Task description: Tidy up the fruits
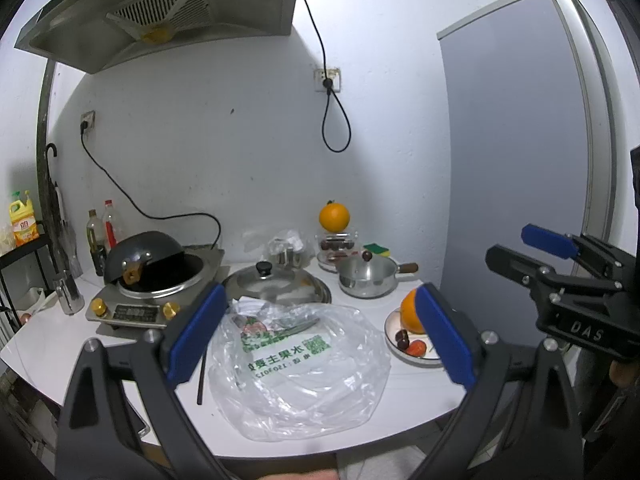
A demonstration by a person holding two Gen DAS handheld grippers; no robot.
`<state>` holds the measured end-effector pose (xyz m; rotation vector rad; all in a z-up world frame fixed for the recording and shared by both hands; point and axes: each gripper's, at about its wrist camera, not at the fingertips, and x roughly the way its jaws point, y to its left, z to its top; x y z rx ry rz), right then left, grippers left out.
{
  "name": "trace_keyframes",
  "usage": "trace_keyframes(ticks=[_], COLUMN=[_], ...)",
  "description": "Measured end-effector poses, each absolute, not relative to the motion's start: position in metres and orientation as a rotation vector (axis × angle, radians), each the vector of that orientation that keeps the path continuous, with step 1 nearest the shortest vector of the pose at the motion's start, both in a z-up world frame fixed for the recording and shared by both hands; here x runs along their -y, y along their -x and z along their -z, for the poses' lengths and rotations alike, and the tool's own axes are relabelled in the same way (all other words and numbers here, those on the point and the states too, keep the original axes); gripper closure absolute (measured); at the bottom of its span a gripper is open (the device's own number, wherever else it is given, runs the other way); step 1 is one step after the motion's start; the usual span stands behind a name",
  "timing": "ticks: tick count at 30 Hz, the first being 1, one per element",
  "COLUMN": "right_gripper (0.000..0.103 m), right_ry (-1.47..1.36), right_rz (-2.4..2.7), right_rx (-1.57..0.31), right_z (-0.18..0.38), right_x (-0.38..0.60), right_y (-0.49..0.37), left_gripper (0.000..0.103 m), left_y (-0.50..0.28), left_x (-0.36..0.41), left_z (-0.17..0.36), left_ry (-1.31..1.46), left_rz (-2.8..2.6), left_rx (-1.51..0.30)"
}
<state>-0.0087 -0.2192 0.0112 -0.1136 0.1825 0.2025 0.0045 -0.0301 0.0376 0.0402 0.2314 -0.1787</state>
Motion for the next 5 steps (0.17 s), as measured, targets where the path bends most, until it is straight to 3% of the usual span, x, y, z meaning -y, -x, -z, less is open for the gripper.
trace_keyframes(ticks=[5], right_gripper=[0.033], right_ry=[0.114], right_rz=[-0.196], right_rx=[-0.186], right_z=[-0.0101], right_x=[0.2185], right_y=[0.0080], left_gripper=[0.007], left_y=[-0.0055], left_x=[0.0319], left_z=[-0.0366], left_ry=[-0.040], left_rz=[0.187], left_rx=[-0.236])
